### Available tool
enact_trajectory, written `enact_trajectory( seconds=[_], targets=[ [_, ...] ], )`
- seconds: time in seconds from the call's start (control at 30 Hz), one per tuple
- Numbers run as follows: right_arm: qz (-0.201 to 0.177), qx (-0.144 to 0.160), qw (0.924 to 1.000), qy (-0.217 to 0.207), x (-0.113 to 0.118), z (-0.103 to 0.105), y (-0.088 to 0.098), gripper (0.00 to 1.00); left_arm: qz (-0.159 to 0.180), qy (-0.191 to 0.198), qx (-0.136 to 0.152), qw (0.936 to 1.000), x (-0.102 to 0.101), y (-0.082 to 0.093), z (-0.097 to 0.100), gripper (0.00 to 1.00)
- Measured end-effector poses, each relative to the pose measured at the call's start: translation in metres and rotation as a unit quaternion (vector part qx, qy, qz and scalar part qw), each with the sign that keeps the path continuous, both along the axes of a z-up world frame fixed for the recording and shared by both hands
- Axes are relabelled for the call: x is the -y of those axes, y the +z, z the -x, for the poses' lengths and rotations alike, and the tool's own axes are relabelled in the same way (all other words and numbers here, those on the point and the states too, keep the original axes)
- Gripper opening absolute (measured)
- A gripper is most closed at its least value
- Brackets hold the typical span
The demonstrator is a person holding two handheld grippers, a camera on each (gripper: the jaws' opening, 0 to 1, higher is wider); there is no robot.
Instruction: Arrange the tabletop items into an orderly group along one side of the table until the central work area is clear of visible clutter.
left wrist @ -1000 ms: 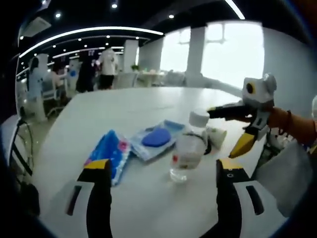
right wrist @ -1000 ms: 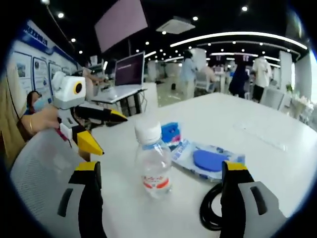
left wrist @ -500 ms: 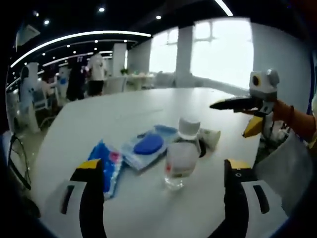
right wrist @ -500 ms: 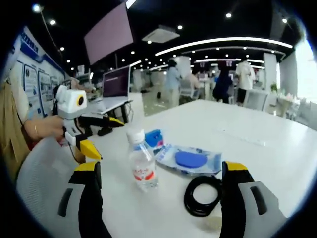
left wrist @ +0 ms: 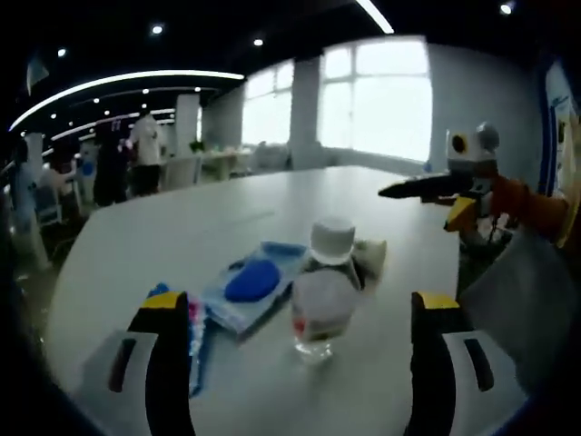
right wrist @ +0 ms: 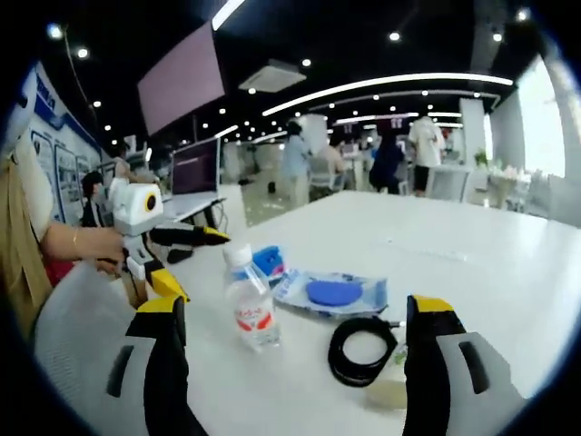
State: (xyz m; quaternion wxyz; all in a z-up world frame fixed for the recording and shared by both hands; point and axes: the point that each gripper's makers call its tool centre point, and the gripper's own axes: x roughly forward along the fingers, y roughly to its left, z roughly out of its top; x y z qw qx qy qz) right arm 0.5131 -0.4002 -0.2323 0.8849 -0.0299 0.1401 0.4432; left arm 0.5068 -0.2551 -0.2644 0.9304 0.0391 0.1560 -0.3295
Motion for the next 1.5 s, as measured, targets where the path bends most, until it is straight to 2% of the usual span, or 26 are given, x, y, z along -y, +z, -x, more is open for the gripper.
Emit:
enact_trajectory(
  seconds=[0.17, 0.37, 0.43, 0.57, 0.77, 0.87, 1.03, 1.1, 1.37, 1.5],
  targets=[
    [-0.008, -0.003, 0.9999, -0.008, 0.001, 0.0, -0.002, 1.0, 0.004, -0.03, 0.023, 0.9993, 0.008, 0.003, -0.006, 0.99],
    [-0.009, -0.005, 0.9998, -0.014, 0.002, -0.001, -0.004, 0.99, 0.025, -0.034, 0.015, 0.999, 0.017, -0.003, -0.014, 0.97],
    [-0.012, -0.004, 0.9998, -0.016, 0.002, -0.002, -0.004, 0.99, 0.031, -0.038, 0.024, 0.9985, 0.022, -0.003, -0.015, 0.96],
    [-0.01, -0.006, 0.9998, -0.017, 0.002, -0.002, -0.006, 0.99, 0.017, -0.052, 0.022, 0.9983, 0.032, -0.013, -0.015, 0.94],
    [-0.013, -0.007, 0.9997, -0.018, 0.002, -0.004, -0.007, 0.99, 0.019, -0.057, 0.015, 0.9981, 0.038, -0.021, -0.017, 0.89],
    [-0.012, -0.008, 0.9997, -0.019, 0.001, -0.004, -0.008, 0.99, 0.02, -0.053, 0.01, 0.9983, 0.039, -0.024, -0.019, 0.81],
    [-0.009, -0.008, 0.9997, -0.019, 0.001, -0.005, -0.009, 0.99, 0.038, -0.019, 0.005, 0.9991, 0.036, -0.023, -0.024, 0.67],
    [-0.009, -0.007, 0.9997, -0.02, 0.002, -0.005, -0.009, 0.99, 0.044, -0.016, 0.006, 0.9989, 0.038, -0.022, -0.024, 0.65],
    [-0.007, -0.008, 0.9997, -0.023, 0.002, -0.005, -0.01, 0.99, 0.032, -0.025, -0.003, 0.9992, 0.046, -0.033, -0.02, 0.58],
    [-0.005, -0.008, 0.9997, -0.023, 0.002, -0.004, -0.011, 0.99, 0.028, -0.023, 0.003, 0.9993, 0.047, -0.032, -0.022, 0.5]
  ],
)
